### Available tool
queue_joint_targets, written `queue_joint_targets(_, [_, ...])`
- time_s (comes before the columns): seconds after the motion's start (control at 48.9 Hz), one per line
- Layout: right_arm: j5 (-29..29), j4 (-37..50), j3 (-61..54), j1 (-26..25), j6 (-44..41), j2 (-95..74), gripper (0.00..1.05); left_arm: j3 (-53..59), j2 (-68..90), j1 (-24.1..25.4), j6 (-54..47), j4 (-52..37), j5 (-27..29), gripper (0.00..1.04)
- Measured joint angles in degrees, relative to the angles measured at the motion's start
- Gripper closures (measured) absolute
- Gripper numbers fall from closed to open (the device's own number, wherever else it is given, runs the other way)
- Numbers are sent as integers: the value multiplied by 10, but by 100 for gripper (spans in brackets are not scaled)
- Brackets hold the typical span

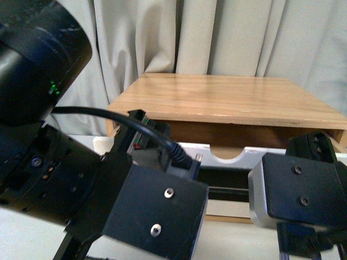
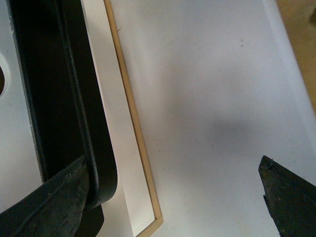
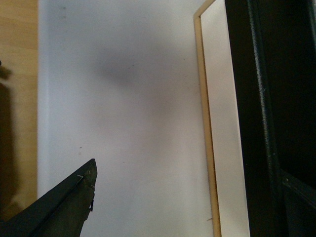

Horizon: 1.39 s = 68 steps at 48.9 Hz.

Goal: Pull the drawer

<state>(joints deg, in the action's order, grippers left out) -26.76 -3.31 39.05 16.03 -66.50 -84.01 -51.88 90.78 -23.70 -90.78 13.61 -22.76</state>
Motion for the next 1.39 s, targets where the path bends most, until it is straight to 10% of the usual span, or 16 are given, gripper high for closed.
queue_joint_targets(0.573, [-30,47,-45,-17,58,96,9,77,-85,31,44,-97,-72,6])
queue_joint_targets(0.982, [-19,288,-198,-110,240,333,9,219,-275,66,362,-438,-59,6])
queue_joint_targets(1.186, [43,311,-262,-163,395,467,9,297,-416,164,569,-457,-15,6])
queue_joint_targets(1.391, [95,195,-314,-216,529,698,9,344,-578,389,812,-346,-110,6])
